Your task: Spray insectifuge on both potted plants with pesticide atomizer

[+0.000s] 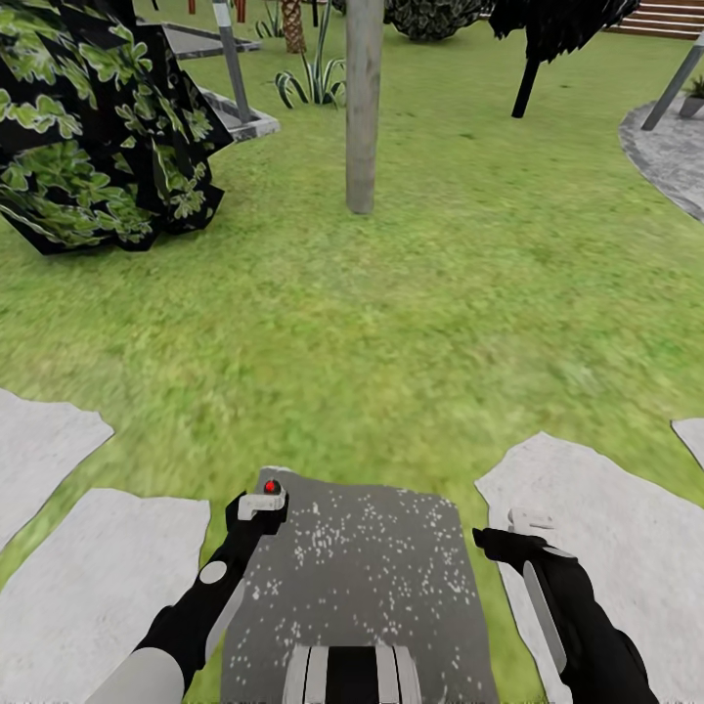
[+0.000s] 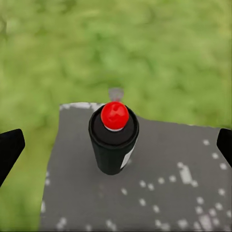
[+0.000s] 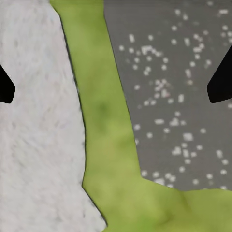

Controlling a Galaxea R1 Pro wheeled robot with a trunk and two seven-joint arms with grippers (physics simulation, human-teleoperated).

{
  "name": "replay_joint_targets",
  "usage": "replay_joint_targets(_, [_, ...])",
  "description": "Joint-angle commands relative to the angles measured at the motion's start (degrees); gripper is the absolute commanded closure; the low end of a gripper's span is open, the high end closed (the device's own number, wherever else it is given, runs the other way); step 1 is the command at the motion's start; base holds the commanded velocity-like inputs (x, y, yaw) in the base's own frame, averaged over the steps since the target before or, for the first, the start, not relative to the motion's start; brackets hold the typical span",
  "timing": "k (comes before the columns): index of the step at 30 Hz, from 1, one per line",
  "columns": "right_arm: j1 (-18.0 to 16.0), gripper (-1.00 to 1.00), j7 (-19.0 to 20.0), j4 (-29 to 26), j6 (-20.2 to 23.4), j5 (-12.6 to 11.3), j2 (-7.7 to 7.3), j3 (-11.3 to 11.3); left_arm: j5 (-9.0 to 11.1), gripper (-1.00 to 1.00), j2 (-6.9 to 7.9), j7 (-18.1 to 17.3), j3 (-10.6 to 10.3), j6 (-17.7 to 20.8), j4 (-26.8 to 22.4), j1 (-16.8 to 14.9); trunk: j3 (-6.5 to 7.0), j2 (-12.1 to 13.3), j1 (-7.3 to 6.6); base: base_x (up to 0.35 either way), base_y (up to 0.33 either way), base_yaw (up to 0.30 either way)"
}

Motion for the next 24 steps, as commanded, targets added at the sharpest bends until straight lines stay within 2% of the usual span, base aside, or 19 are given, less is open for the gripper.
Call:
replay_joint_targets(1, [-0.01,-1.00,-0.03,-0.07,0.28,-0.04,-0.01,-0.01,-0.01,-1.00,0.00,0.02,-0.05,-0.18,0.04,-0.04,-0.07,-0.01,-0.01,0.000,0.000,0.000])
replay_joint_targets(5, [-0.01,-1.00,-0.03,-0.07,0.28,-0.04,-0.01,-0.01,-0.01,-1.00,0.00,0.02,-0.05,-0.18,0.04,-0.04,-0.13,-0.01,-0.01,0.000,0.000,0.000])
replay_joint_targets(12, [-0.01,-1.00,-0.01,-0.07,0.28,-0.10,-0.01,-0.01,-0.01,-1.00,0.00,0.02,-0.05,-0.17,0.04,-0.03,-1.95,-0.11,0.17,0.000,0.000,0.000])
replay_joint_targets(21, [-0.01,-1.00,-0.02,-0.07,0.28,-0.04,-0.01,-0.01,-0.01,-1.00,-0.02,0.02,-0.05,-0.18,0.04,-0.02,-2.04,-0.11,0.17,0.000,0.000,0.000])
replay_joint_targets(24, [-0.01,-1.00,-0.01,-0.07,0.28,-0.13,-0.01,-0.01,-0.01,-1.00,-0.03,0.02,-0.05,-0.16,0.04,-0.02,-2.87,-0.15,0.25,0.000,0.000,0.000])
